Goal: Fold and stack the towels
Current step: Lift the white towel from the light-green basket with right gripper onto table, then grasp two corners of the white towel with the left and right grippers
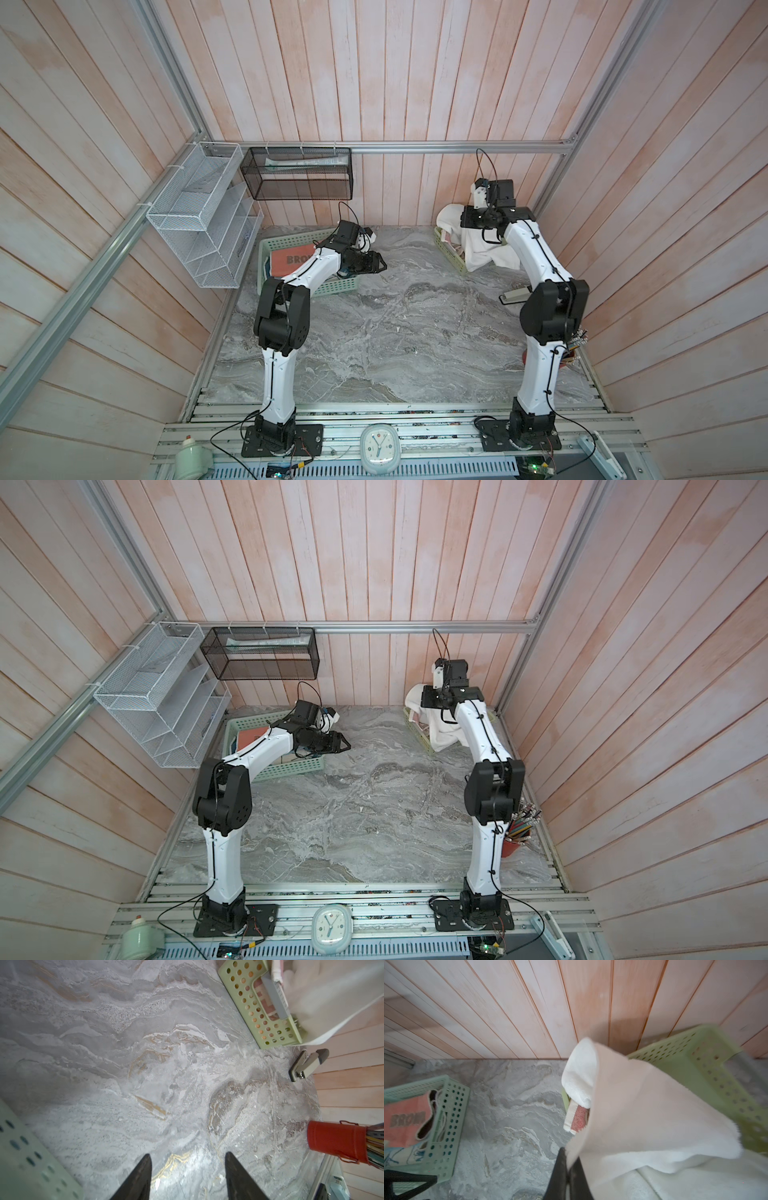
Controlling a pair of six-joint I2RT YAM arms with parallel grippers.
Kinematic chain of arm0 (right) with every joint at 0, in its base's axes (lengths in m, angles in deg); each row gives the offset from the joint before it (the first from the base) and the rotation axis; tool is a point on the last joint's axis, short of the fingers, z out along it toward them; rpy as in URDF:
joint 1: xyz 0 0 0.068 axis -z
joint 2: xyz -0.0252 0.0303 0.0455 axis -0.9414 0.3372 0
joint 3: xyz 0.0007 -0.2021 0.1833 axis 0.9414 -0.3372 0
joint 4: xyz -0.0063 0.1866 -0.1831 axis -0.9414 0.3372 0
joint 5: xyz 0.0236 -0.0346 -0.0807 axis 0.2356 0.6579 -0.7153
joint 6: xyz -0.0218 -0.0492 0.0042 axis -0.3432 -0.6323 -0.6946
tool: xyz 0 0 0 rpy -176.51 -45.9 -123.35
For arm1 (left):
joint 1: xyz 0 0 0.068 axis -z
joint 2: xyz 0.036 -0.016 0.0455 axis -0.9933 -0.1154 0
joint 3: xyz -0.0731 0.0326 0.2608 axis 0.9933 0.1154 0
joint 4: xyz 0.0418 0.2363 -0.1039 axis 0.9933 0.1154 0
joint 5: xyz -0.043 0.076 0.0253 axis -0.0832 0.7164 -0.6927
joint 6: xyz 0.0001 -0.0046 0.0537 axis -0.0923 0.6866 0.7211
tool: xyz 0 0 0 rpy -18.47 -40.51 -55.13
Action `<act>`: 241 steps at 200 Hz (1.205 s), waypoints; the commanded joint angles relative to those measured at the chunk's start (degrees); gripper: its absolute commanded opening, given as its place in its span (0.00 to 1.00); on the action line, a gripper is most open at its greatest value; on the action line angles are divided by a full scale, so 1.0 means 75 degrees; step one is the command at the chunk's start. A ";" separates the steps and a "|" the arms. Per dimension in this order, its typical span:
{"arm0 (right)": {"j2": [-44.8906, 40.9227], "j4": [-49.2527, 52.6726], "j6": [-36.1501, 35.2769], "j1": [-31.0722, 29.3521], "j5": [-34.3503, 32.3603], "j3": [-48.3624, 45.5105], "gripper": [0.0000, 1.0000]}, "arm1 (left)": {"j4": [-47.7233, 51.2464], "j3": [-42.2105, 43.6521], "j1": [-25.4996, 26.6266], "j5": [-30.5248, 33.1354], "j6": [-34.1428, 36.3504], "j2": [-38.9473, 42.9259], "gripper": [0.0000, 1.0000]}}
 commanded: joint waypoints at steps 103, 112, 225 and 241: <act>-0.5299 -0.1608 0.0216 -0.3486 -0.0809 -0.3992 0.00 | -0.1212 0.3399 0.0004 0.0199 -0.1059 0.4035 0.58; -0.5219 -0.1784 0.0386 -0.3486 -0.0571 -0.4392 0.00 | -0.1187 0.3667 0.0008 0.0245 -0.1094 0.4257 0.58; -0.4229 -0.0838 0.1313 -0.2697 -0.0865 -0.7084 0.50 | -0.0660 0.5934 0.0501 0.2367 -0.2112 0.5015 0.62; -0.4534 -0.1023 0.1529 -0.3089 -0.0629 -0.7567 0.51 | -0.0331 0.6206 0.0496 0.3424 -0.2837 0.5224 0.65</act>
